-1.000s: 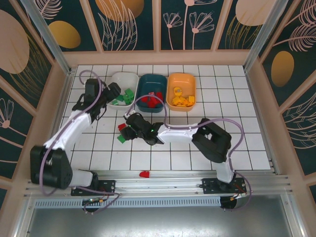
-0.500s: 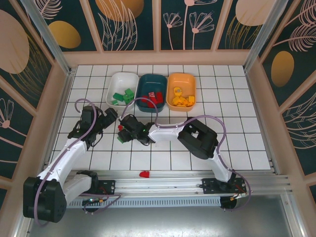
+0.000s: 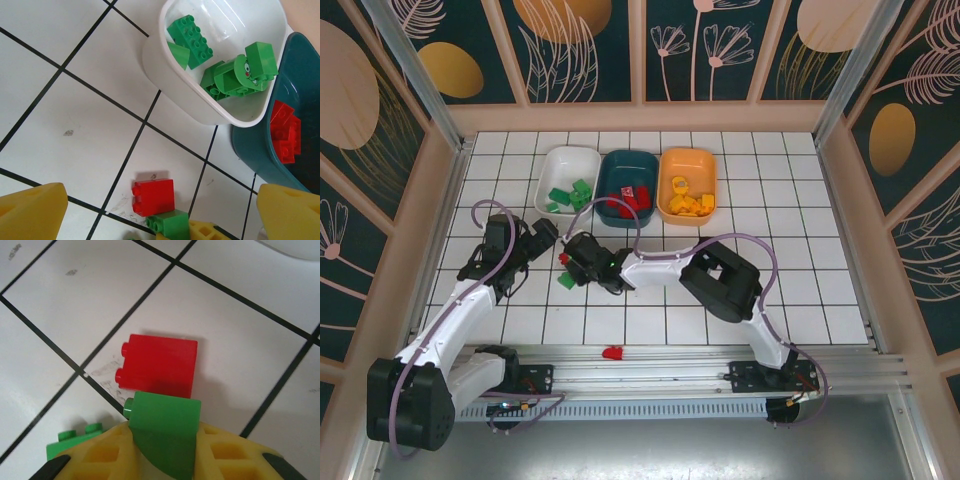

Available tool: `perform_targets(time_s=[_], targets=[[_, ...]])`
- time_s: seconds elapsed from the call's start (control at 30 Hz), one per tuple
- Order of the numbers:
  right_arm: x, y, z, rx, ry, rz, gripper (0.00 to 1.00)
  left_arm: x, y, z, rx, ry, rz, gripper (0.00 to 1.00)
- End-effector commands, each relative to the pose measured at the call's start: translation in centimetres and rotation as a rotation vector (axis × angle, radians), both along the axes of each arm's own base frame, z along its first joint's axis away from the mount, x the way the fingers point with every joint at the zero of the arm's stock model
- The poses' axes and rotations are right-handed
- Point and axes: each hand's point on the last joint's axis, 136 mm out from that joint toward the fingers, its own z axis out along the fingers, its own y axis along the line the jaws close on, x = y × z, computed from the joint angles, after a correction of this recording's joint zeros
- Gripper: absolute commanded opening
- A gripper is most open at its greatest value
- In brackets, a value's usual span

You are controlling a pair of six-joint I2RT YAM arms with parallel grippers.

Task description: Sort the legos into containers by color

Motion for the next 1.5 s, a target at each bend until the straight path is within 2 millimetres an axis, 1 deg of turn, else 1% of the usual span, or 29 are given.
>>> perform_targets(time_s=[0.0,0.13,0.23,0.3,0.37,0.43,0.53,0.57,0.67,0.77,0.87,1.03,1.13,1.17,1.2,1.23,1.27,1.33,1.47], targets=[[0.6,-0.4,4.3,0.077,-0.07,-0.035,0.26,-0.1,0.1,0.1,0.002,0.005,-0.004,0.97],[1.0,-1.2,7.1,0.121,-0.101,-0.052,0.25,-0.2,0.1,-0.1,0.001,0.01,-0.001,0.97],[1.9,-1.9,9.1,0.166,-0.115,-0.065,0.25,-0.3,0.3,-0.4,0.004,0.016,0.009,0.97],[3.1,-2.2,10.1,0.188,-0.124,-0.078,0.25,-0.6,0.7,-0.9,0.008,0.03,0.032,0.97],[4.8,-2.6,10.8,0.194,-0.139,-0.1,0.25,-1.2,1.0,-1.5,0.004,0.043,0.058,0.98],[6.4,-2.5,11.4,0.213,-0.143,-0.105,0.25,-1.7,1.5,-2.2,-0.001,0.054,0.092,0.98],[8.6,-1.6,11.3,0.219,-0.149,-0.085,0.25,-2.8,1.8,-3.5,-0.017,0.075,0.125,0.99],[9.5,-1.3,11.1,0.21,-0.153,-0.085,0.25,-3.1,1.7,-4.1,-0.031,0.085,0.129,0.98],[11.6,-0.4,10.7,0.194,-0.171,-0.082,0.25,-3.7,1.3,-5.1,-0.061,0.1,0.117,0.99],[13.5,0.2,10.1,0.187,-0.167,-0.082,0.25,-4.1,1.0,-5.4,-0.072,0.102,0.096,0.99],[14.8,1.1,9.2,0.168,-0.164,-0.074,0.25,-4.4,0.6,-5.4,-0.078,0.098,0.066,0.99],[15.6,2.5,8.1,0.146,-0.157,-0.051,0.26,-4.8,0.5,-5.5,-0.069,0.099,0.043,0.98],[16.1,3.0,7.7,0.133,-0.157,-0.05,0.3,-4.7,0.2,-5.6,-0.075,0.101,0.032,0.99],[16.3,3.0,7.5,0.124,-0.155,-0.056,0.33,-4.7,0.1,-5.6,-0.078,0.103,0.029,0.99],[16.5,3.1,7.6,0.121,-0.157,-0.06,0.39,-4.6,0.0,-5.5,-0.081,0.101,0.025,0.99],[16.5,3.0,7.7,0.12,-0.159,-0.063,0.47,-4.5,-0.1,-5.5,-0.087,0.099,0.019,0.98],[16.5,3.1,8.0,0.122,-0.162,-0.063,0.53,-4.5,-0.2,-5.5,-0.091,0.099,0.013,0.99],[16.3,3.2,9.2,0.133,-0.178,-0.06,0.58,-4.4,-0.5,-5.4,-0.1,0.098,0.002,0.99],[15.4,3.4,12.2,0.165,-0.221,-0.053,0.6,-4.2,-0.9,-5.1,-0.118,0.105,-0.011,0.99]])
